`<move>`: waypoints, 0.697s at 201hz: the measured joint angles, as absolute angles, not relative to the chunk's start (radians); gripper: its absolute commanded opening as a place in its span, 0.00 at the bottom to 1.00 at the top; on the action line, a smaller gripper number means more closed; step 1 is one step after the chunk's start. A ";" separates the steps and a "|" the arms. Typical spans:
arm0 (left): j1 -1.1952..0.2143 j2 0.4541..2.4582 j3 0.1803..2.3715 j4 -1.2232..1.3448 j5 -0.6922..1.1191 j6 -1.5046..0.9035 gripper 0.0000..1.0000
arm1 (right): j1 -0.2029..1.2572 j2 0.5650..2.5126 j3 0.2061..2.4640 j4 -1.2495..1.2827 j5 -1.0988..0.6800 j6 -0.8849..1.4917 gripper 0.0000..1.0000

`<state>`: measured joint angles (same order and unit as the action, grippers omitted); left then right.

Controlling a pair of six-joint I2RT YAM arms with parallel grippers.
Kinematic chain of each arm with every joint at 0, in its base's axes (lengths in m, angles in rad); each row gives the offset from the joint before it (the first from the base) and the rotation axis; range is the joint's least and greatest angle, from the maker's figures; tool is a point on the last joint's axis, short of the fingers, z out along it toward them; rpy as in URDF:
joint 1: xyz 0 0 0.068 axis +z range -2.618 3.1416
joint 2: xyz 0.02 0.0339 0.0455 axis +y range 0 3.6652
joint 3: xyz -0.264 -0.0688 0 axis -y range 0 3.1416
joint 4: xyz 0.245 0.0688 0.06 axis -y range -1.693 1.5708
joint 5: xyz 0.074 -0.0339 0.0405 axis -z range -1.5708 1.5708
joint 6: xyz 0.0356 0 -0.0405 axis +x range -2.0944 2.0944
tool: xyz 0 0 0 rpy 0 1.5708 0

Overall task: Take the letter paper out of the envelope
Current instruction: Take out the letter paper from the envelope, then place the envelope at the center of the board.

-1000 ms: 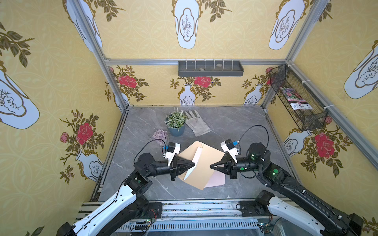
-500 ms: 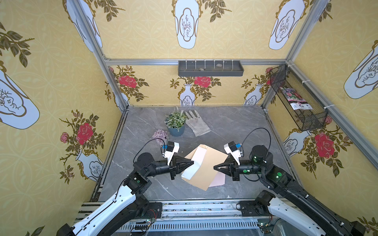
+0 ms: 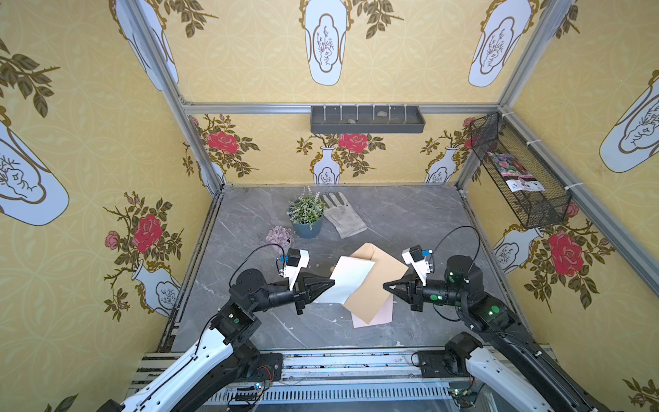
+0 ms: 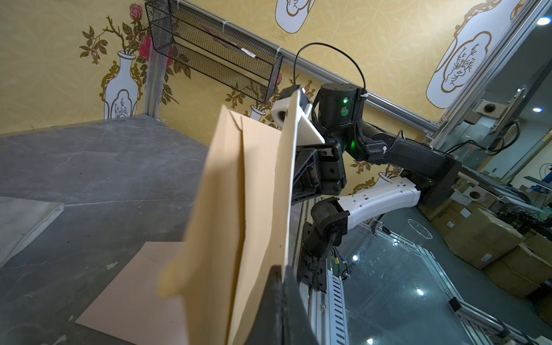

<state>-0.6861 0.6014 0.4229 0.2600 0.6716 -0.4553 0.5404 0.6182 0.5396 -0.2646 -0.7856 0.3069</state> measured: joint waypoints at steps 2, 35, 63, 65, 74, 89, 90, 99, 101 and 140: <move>-0.686 0.599 0.423 0.256 0.669 -0.453 0.00 | 0.531 0.621 0.538 -0.265 -0.789 0.312 0.00; -0.686 0.600 0.410 0.201 0.621 -0.427 0.00 | 0.364 0.674 0.524 -0.257 -0.844 0.349 0.00; -0.685 0.591 0.365 0.186 0.588 -0.427 0.00 | 0.099 0.737 0.479 -0.178 -0.942 0.413 0.00; -0.685 0.589 0.362 0.186 0.587 -0.427 0.00 | 0.073 0.744 0.472 -0.168 -0.952 0.422 0.00; -0.685 0.579 0.350 0.184 0.580 -0.427 0.00 | -0.035 0.775 0.439 -0.115 -1.011 0.456 0.00; -0.685 0.560 0.334 0.177 0.575 -0.427 0.00 | -0.236 0.852 0.376 0.020 -1.124 0.525 0.00; -0.685 0.559 0.333 0.176 0.575 -0.427 0.00 | -0.248 0.859 0.372 0.031 -1.130 0.532 0.00; -0.685 0.548 0.329 0.170 0.571 -0.427 0.00 | -0.333 0.926 0.348 0.118 -1.182 0.579 0.00; -0.685 0.545 0.328 0.169 0.569 -0.427 0.00 | -0.346 0.939 0.345 0.132 -1.190 0.585 0.00; -0.685 0.543 0.309 0.160 0.539 -0.427 0.00 | -0.430 1.154 0.378 0.241 -1.262 0.557 0.00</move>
